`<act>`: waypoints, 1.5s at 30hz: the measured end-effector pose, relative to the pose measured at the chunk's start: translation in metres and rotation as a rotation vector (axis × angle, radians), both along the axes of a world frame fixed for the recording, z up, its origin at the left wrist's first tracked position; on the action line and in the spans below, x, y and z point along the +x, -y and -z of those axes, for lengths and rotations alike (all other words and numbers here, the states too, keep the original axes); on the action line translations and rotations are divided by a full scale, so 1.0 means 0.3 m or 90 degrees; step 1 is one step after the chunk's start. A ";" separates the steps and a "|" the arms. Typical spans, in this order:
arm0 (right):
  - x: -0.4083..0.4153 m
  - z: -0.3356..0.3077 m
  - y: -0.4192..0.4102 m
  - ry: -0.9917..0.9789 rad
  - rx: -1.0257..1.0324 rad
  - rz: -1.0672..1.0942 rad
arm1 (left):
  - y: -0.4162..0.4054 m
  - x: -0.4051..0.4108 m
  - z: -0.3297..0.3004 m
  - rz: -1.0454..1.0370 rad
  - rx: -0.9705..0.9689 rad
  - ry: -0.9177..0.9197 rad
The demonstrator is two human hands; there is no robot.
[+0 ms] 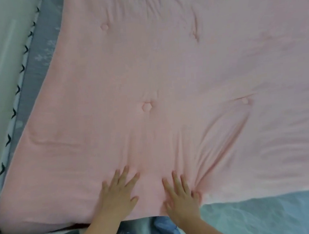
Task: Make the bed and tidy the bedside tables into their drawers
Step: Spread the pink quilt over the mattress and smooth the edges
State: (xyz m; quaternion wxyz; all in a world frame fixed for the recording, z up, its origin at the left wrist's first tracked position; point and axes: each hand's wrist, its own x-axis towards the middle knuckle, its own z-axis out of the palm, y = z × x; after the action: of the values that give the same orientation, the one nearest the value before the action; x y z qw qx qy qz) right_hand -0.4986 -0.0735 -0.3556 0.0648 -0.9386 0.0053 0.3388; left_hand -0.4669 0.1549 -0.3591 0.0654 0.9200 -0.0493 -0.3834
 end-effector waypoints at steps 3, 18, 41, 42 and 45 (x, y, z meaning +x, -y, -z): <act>0.054 -0.115 0.029 -0.126 0.121 0.012 | 0.029 0.039 -0.117 -0.092 -0.036 -0.085; 0.371 -0.616 0.147 -0.124 0.197 0.071 | -0.035 0.115 -0.624 -0.342 -0.093 -0.023; 0.823 -0.730 -0.438 -0.013 0.247 -0.008 | -0.536 0.458 -0.683 -0.475 -0.167 0.138; 0.857 -0.729 -0.480 0.002 0.248 -0.021 | -0.567 0.492 -0.669 -0.483 -0.179 0.138; 0.955 -0.714 -0.616 0.046 0.290 -0.027 | -0.679 0.601 -0.621 -0.504 -0.207 0.150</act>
State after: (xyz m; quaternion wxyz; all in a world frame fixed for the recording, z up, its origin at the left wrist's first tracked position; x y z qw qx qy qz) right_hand -0.2121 0.1112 -0.1414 0.2677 -0.9112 -0.0933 0.2990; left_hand -0.2865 0.3585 -0.1728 0.3454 0.8830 0.2402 -0.2082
